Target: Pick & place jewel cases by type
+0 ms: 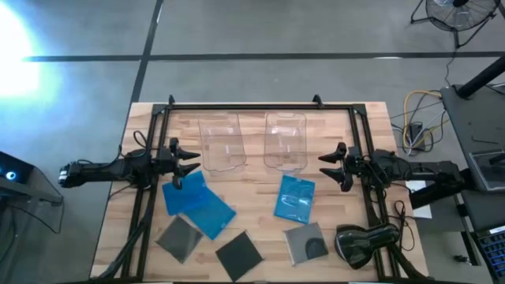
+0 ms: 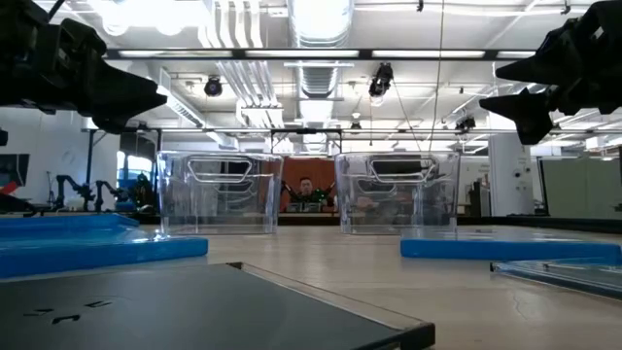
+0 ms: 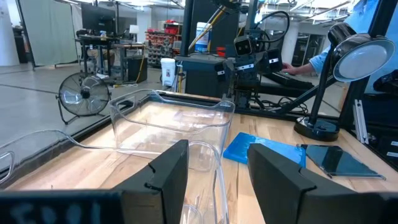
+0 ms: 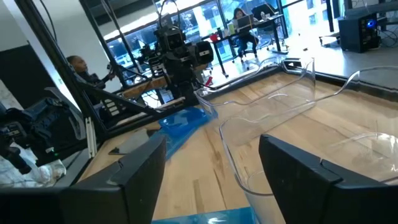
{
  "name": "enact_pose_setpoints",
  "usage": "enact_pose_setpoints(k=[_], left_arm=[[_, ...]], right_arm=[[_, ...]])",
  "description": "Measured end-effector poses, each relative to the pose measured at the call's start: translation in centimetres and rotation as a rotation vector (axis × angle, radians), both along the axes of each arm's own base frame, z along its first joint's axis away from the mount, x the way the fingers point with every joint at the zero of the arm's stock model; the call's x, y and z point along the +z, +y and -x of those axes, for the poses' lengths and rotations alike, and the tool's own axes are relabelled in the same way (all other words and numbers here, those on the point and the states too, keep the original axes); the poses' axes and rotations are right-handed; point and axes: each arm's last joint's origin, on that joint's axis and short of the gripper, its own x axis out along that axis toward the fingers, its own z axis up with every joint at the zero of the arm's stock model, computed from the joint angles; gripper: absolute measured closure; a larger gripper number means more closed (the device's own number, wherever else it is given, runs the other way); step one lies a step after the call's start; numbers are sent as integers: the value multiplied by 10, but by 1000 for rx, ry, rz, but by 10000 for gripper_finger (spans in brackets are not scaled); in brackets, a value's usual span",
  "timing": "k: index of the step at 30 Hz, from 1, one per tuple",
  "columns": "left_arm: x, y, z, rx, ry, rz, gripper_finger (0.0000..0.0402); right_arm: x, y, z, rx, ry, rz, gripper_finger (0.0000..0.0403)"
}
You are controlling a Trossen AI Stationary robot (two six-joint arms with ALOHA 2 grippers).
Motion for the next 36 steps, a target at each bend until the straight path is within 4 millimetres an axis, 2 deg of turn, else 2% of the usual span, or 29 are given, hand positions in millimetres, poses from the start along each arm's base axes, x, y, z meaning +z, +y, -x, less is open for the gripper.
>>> enact_pose_setpoints(k=[36], left_arm=[[0,0,0,-1,0,0,254]], right_arm=[[0,0,0,0,0,0,151]])
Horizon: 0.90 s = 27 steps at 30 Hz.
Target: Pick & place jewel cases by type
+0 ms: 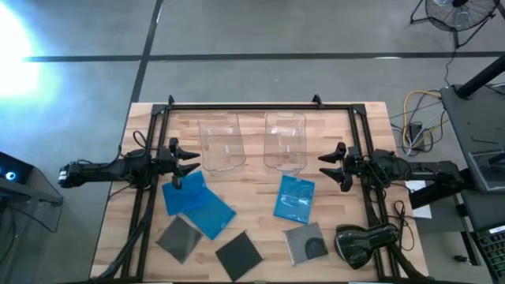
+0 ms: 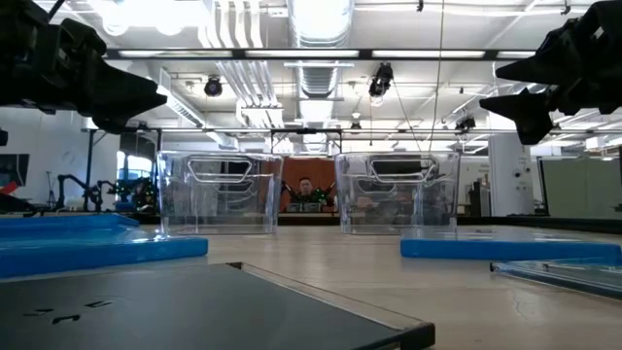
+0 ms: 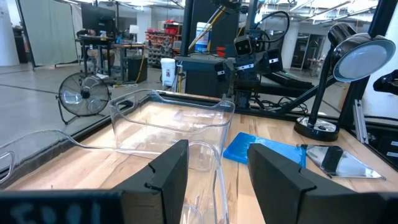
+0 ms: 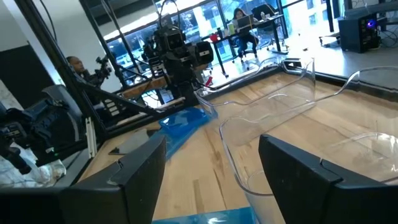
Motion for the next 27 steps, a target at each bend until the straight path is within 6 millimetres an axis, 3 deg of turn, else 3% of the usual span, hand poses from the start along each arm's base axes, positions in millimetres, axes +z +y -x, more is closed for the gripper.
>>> enact_pose_setpoints(k=[27], left_arm=[[0,0,0,1,0,0,254]], right_arm=[[0,0,0,0,0,0,153]])
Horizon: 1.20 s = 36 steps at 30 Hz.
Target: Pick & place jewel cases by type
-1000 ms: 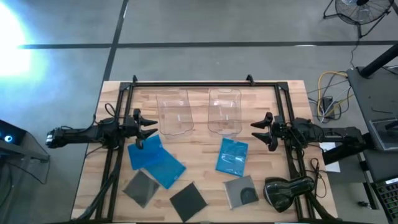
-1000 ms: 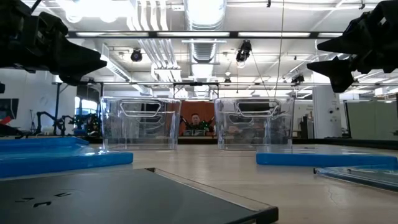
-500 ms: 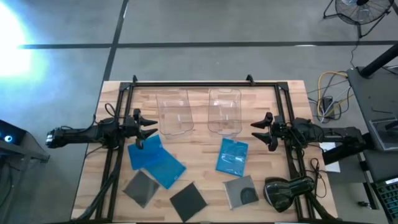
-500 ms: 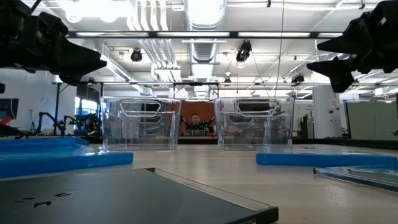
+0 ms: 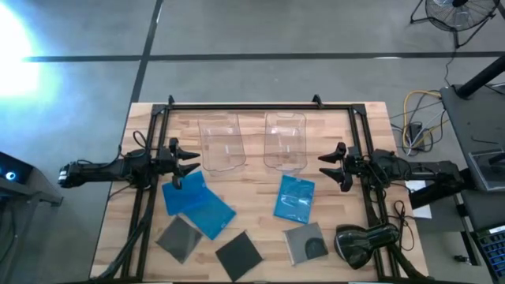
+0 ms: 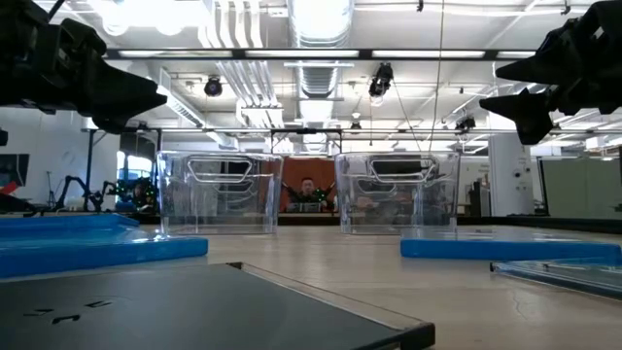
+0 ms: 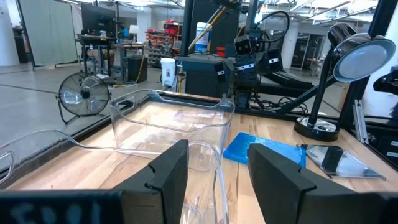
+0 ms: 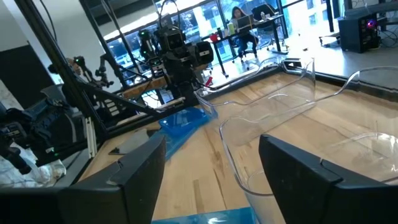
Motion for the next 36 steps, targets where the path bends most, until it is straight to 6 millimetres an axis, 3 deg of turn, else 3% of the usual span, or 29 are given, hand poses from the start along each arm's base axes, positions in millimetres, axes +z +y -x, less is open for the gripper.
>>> enact_pose_setpoints(k=[36], left_arm=[[0,0,0,0,0,0,254]], right_arm=[[0,0,0,0,0,0,152]])
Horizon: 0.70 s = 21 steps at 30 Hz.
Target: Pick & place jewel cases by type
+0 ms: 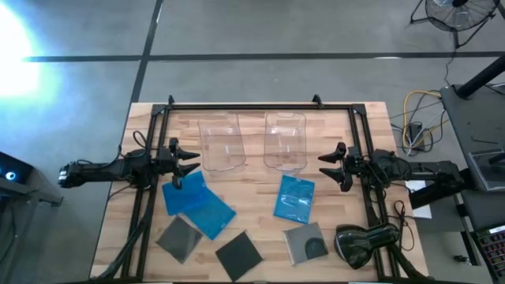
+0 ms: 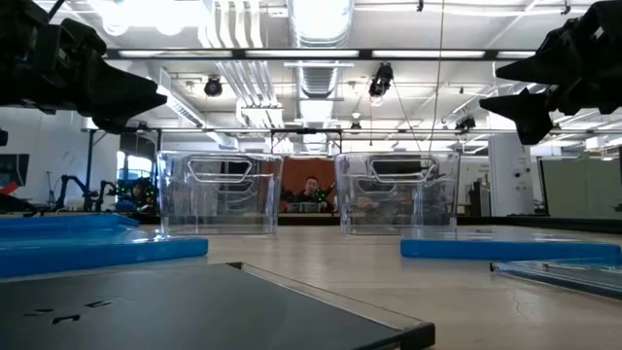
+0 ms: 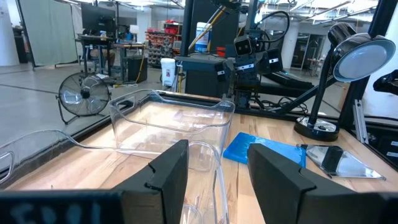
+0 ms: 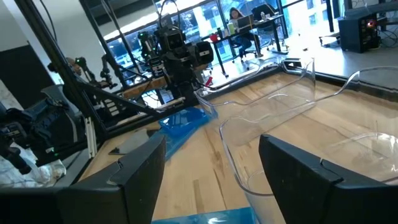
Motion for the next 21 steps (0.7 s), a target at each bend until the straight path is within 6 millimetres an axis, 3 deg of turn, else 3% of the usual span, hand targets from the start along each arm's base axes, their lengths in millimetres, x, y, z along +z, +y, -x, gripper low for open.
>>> enact_pose_setpoints(k=[17,21], left_arm=[[0,0,0,1,0,0,254],[0,0,0,1,0,0,254]], right_arm=[[1,0,0,1,-9,-21,150],[1,0,0,6,-30,-264,155]])
